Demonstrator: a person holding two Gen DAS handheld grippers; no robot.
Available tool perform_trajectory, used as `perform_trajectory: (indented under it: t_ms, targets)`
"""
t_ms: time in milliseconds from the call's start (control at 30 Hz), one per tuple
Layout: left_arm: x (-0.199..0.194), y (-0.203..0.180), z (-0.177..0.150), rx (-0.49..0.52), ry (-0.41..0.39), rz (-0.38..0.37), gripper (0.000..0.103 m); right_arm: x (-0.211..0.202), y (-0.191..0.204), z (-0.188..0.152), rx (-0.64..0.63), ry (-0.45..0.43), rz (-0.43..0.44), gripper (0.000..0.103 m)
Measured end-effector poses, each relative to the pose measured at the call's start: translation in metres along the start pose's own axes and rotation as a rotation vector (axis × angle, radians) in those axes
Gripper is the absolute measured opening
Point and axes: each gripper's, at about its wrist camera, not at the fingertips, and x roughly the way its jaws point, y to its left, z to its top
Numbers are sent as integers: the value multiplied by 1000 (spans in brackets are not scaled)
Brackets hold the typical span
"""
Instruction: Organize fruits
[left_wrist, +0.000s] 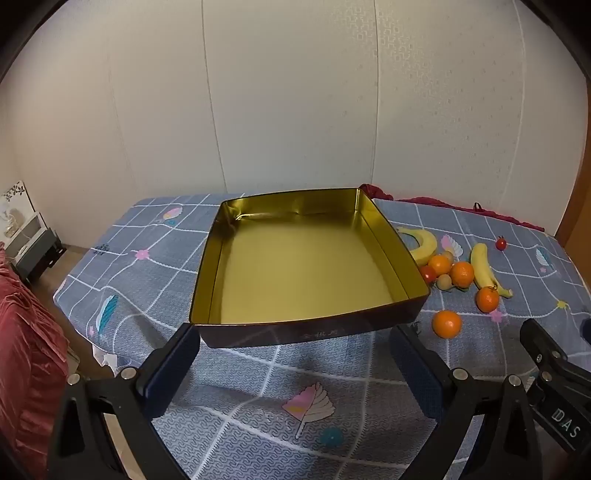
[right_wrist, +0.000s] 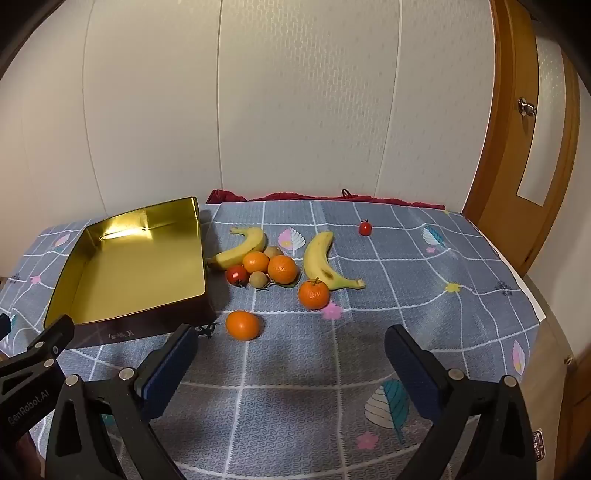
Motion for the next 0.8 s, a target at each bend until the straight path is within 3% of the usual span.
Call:
perform_trajectory:
  t_ms: [800]
  targets:
    - [6,0,0,5,21,12,103,4,0,-4,-6,16,16,103]
